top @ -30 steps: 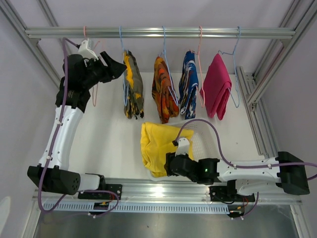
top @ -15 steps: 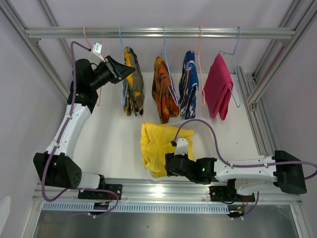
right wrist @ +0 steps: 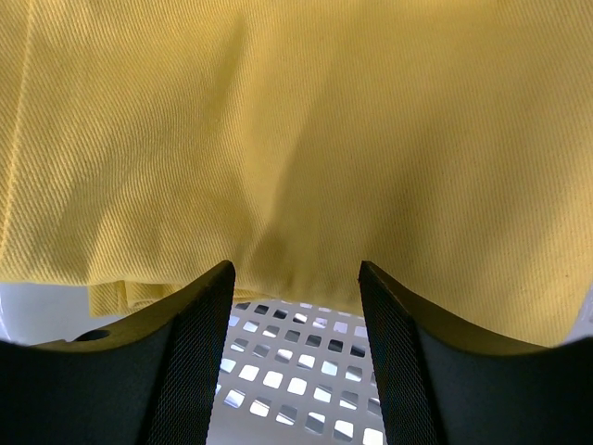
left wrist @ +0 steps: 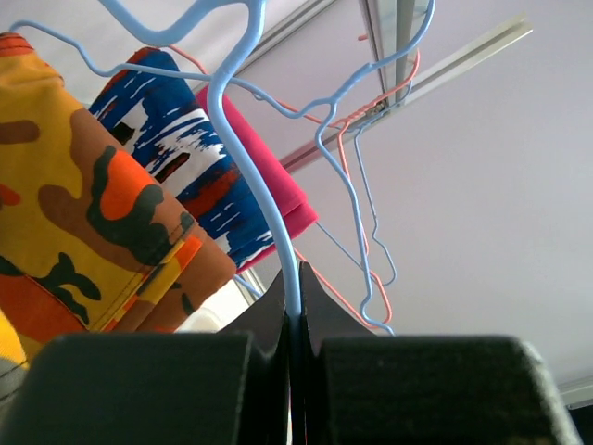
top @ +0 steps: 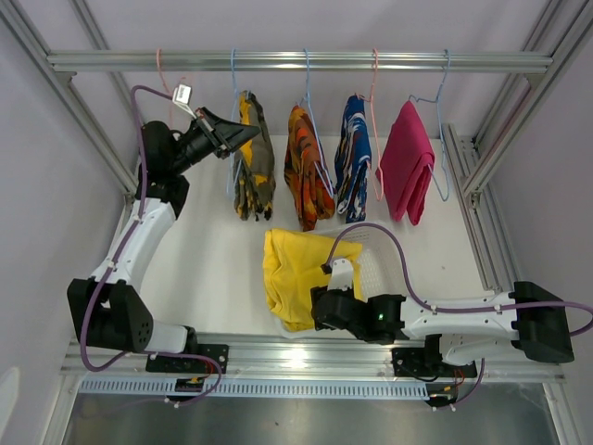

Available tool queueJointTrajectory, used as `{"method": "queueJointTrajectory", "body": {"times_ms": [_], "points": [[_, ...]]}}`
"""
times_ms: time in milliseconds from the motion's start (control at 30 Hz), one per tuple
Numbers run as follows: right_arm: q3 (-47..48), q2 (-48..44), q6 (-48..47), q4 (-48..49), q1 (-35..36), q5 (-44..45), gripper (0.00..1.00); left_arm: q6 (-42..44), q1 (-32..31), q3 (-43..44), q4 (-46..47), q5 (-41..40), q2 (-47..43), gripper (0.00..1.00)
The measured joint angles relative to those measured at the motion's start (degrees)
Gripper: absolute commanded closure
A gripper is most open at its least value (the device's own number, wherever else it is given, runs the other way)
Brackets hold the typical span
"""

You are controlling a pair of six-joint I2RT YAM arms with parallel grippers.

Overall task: Remove the trousers from the hanger
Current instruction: Pick up the hanger from the clothesline.

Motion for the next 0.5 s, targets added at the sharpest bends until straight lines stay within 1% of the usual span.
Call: {"method": "queueJointTrajectory", "body": {"times_ms": [133, 367, 500], "points": [[0.0, 0.0, 0.2, -0.2, 0.0, 0.0, 0.39, 0.0, -0.9, 1.3, -2.3, -0.5, -0.5, 1.00], [0.9, 0.0, 0.2, -0.5, 0.6, 0.1, 0.39, 0.8, -2.2, 10.5, -9.7, -1.6, -0.5, 1.00], [2.0, 0.0, 0.1, -0.9, 1.0, 0.2, 0.39, 4.0, -2.8, 14.2, -15.5, -3.4, -1.0, 1.00]]}}
